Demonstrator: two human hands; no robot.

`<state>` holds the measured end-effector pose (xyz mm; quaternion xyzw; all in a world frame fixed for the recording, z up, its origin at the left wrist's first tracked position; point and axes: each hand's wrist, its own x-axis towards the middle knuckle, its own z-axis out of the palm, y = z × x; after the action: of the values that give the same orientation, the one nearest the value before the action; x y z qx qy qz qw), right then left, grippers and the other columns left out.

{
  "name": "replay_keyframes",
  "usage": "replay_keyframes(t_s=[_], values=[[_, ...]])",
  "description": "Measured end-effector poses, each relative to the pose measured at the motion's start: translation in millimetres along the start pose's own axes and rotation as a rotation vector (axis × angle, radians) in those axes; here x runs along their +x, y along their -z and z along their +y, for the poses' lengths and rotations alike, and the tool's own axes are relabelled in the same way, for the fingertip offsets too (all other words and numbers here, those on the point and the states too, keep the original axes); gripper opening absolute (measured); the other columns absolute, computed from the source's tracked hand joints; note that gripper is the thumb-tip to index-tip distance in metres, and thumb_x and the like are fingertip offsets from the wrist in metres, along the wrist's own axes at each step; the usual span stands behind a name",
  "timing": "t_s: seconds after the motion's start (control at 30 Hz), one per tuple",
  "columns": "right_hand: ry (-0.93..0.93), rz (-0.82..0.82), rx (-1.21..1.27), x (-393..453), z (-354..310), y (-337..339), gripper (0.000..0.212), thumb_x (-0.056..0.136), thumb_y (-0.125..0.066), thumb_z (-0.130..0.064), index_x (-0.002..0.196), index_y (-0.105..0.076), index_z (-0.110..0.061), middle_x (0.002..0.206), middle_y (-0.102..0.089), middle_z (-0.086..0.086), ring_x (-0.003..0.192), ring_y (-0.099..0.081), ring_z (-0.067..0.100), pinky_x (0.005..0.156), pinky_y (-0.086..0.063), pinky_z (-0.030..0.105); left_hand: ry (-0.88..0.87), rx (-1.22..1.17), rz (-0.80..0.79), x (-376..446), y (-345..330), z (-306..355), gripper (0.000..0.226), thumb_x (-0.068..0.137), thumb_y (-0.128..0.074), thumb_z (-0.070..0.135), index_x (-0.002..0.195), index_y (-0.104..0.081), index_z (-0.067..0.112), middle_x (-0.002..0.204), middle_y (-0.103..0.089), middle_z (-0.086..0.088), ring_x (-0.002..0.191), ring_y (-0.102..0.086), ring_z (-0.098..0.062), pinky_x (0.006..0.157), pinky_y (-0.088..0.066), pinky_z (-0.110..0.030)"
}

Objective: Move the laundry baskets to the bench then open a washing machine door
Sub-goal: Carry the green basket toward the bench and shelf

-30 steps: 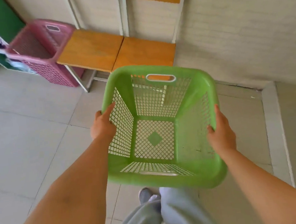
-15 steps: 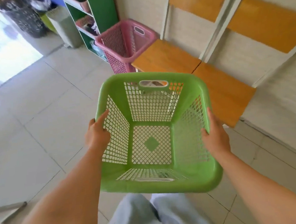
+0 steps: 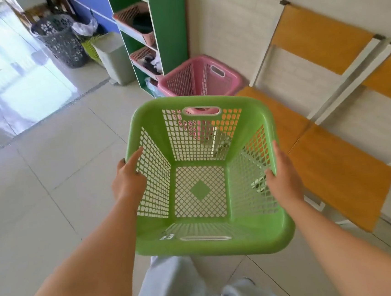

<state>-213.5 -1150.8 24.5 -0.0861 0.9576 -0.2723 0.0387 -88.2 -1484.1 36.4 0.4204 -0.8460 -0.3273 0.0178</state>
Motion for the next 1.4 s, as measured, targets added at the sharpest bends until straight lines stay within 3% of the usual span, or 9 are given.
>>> replay_keyframes(t_s=[0.13,0.3,0.4,0.53,0.7,0.93,1.13,1.23,1.4], values=[[-0.035,0.082,0.044,40.8,-67.9,-32.8,0.078,0.092,-0.054,-0.01,0.153,-0.011,-0.032,0.154,-0.032,0.007,0.134,-0.041,0.029,0.092,-0.047,0.041,-0.063,0.031,0.009,88.8,46.7,7.7,0.083,0.079,-0.04,-0.003,0.136,-0.038,0.057,0.138,-0.044,0.005,0.076,-0.058,-0.019,0.049,-0.043,-0.026],[-0.054,0.249,0.111,89.1,-150.9,-60.7,0.075,0.093,-0.055,-0.009,0.154,-0.015,-0.028,0.153,-0.034,0.009,0.136,-0.039,0.027,0.09,-0.044,0.029,-0.204,0.055,0.089,193.3,103.3,32.1,0.081,0.078,-0.041,-0.001,0.135,-0.039,0.056,0.137,-0.046,0.004,0.094,-0.055,-0.024,0.066,-0.048,-0.033],[-0.063,0.36,0.137,118.9,-183.6,-69.4,0.073,0.093,-0.054,-0.009,0.153,-0.015,-0.027,0.154,-0.034,0.007,0.14,-0.034,0.027,0.096,-0.043,0.033,-0.305,0.028,0.158,242.3,127.7,56.1,0.079,0.078,-0.043,0.0,0.135,-0.041,0.055,0.136,-0.048,0.005,0.099,-0.059,-0.028,0.072,-0.054,-0.039],[-0.063,0.505,0.162,164.2,-210.4,-71.2,0.07,0.094,-0.052,-0.01,0.153,-0.017,-0.022,0.156,-0.031,0.004,0.141,-0.032,0.023,0.108,-0.035,0.033,-0.404,-0.058,0.242,298.1,143.8,97.0,0.076,0.079,-0.042,0.0,0.132,-0.045,0.054,0.133,-0.05,0.006,0.106,-0.057,-0.027,0.073,-0.044,-0.033],[-0.083,0.634,0.178,225.2,-218.0,-70.7,0.068,0.092,-0.053,-0.006,0.152,-0.022,-0.016,0.155,-0.033,0.006,0.14,-0.033,0.022,0.105,-0.022,0.014,-0.493,-0.13,0.267,361.4,125.6,142.0,0.079,0.077,-0.041,-0.003,0.133,-0.046,0.053,0.139,-0.048,0.005,0.109,-0.057,-0.028,0.078,-0.05,-0.037],[-0.163,0.655,0.17,321.9,-210.2,-80.3,0.068,0.093,-0.053,-0.008,0.152,-0.021,-0.017,0.152,-0.036,0.007,0.138,-0.035,0.022,0.105,-0.026,0.016,-0.584,-0.108,0.221,458.9,83.4,209.3,0.079,0.077,-0.043,-0.004,0.132,-0.047,0.052,0.132,-0.052,0.001,0.109,-0.056,-0.026,0.079,-0.051,-0.038],[-0.269,0.625,0.161,400.5,-202.3,-81.7,0.069,0.094,-0.053,-0.007,0.153,-0.019,-0.021,0.152,-0.035,0.007,0.136,-0.036,0.02,0.102,-0.034,0.026,-0.627,-0.035,0.102,538.4,47.5,275.8,0.079,0.083,-0.044,-0.004,0.134,-0.04,0.056,0.135,-0.05,0.006,0.11,-0.055,-0.021,0.073,-0.053,-0.038],[-0.301,0.603,0.13,425.8,-194.4,-92.1,0.071,0.092,-0.054,-0.006,0.153,-0.02,-0.02,0.153,-0.035,0.006,0.137,-0.036,0.02,0.107,-0.034,0.032,-0.622,0.024,0.02,572.8,24.1,290.4,0.078,0.085,-0.045,-0.003,0.135,-0.037,0.058,0.139,-0.048,0.006,0.116,-0.051,-0.024,0.077,-0.055,-0.041],[-0.436,0.568,0.088,472.2,-190.4,-119.6,0.072,0.093,-0.055,-0.009,0.153,-0.018,-0.024,0.155,-0.032,0.005,0.136,-0.038,0.022,0.103,-0.04,0.04,-0.674,0.086,-0.099,640.7,-17.9,313.7,0.082,0.083,-0.044,-0.004,0.137,-0.033,0.056,0.137,-0.048,-0.001,0.111,-0.057,-0.028,0.076,-0.058,-0.045]])
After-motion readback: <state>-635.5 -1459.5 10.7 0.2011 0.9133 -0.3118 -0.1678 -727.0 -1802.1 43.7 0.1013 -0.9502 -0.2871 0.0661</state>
